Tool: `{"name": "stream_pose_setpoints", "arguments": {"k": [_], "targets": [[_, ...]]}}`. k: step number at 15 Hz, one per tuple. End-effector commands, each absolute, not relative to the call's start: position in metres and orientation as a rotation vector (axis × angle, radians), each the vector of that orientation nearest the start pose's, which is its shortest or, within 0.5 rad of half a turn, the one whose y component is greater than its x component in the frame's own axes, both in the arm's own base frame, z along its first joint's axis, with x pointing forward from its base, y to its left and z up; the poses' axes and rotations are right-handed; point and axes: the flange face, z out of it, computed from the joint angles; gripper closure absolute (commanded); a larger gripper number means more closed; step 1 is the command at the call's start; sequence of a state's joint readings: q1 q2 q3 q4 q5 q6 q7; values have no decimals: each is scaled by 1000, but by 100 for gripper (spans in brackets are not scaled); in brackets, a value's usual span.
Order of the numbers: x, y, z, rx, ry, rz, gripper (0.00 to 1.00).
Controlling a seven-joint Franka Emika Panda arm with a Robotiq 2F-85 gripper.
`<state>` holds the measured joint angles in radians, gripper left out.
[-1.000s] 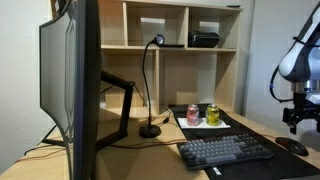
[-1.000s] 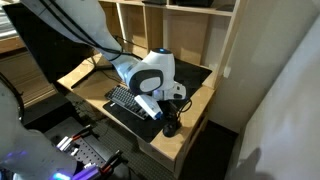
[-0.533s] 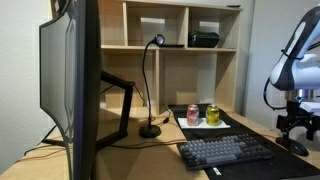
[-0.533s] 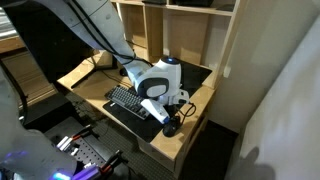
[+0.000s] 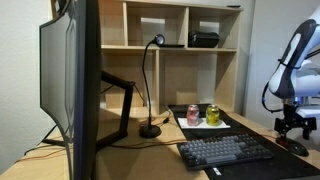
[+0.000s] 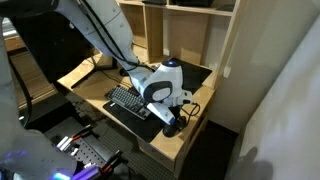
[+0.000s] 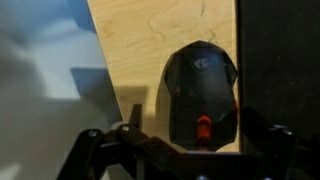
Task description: Move the mouse to next to the cans
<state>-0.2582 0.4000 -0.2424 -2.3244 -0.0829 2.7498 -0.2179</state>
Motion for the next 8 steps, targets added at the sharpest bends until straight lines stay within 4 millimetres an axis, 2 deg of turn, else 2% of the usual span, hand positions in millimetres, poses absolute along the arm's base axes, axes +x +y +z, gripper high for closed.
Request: {"name": "stream_pose_setpoints", "arguments": {"k": [1, 5, 8], "targets": [[457, -249, 169, -3257, 244, -18, 0], [462, -248, 157, -3273, 178, -115, 0], [460, -245, 139, -3288, 123, -120, 0]]}}
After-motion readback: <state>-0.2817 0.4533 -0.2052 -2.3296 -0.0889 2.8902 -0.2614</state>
